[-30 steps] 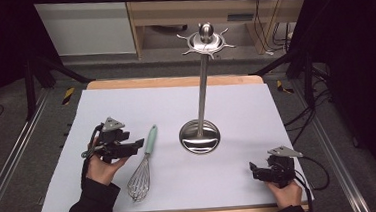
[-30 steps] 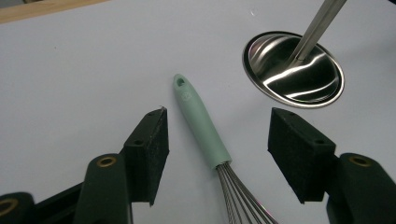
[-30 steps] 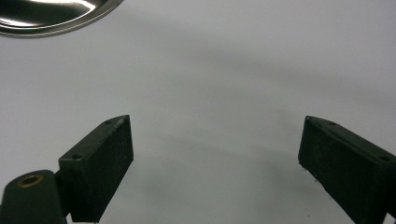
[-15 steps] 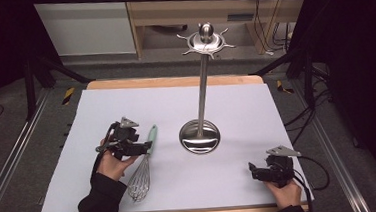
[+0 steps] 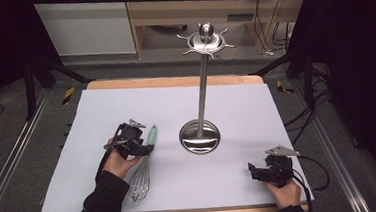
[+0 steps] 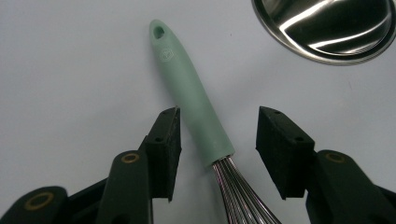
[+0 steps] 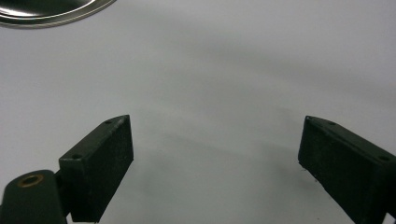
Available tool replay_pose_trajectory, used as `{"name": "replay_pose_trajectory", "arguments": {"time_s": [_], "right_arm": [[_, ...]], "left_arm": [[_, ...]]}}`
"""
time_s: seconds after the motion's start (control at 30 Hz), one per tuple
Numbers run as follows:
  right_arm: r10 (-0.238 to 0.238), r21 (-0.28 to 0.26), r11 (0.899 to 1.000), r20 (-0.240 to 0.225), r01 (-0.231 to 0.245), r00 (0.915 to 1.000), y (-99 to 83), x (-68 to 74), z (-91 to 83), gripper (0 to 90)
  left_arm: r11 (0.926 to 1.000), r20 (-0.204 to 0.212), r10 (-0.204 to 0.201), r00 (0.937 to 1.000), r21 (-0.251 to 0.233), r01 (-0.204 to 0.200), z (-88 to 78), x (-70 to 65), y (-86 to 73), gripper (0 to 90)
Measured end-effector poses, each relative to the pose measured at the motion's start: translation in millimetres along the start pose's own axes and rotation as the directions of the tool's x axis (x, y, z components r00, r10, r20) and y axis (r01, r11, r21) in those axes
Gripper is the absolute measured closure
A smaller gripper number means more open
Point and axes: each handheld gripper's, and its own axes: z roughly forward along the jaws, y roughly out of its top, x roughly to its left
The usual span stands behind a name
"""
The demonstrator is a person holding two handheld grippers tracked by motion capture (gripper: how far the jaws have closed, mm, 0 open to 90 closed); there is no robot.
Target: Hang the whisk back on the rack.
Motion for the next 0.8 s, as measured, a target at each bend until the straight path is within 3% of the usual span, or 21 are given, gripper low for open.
{"name": "replay_pose_trajectory", "arguments": {"time_s": [0.37, 0.8], "right_arm": [[-0.001, 0.003, 1.000, -0.006, 0.001, 1.0000, -0.1, 0.1, 0.5, 10.8], [0.000, 0.006, 1.000, -0.007, 0.000, 1.0000, 0.1, 0.0, 0.7, 10.8]], "left_arm": [[0.9968, 0.018, -0.019, 0.9996, 0.078, 0.018, 18.4, 2.5, -3.8, 54.2], [0.9905, 0.007, -0.060, 0.9982, 0.125, 0.059, 33.6, 5.4, -5.2, 59.1]]}}
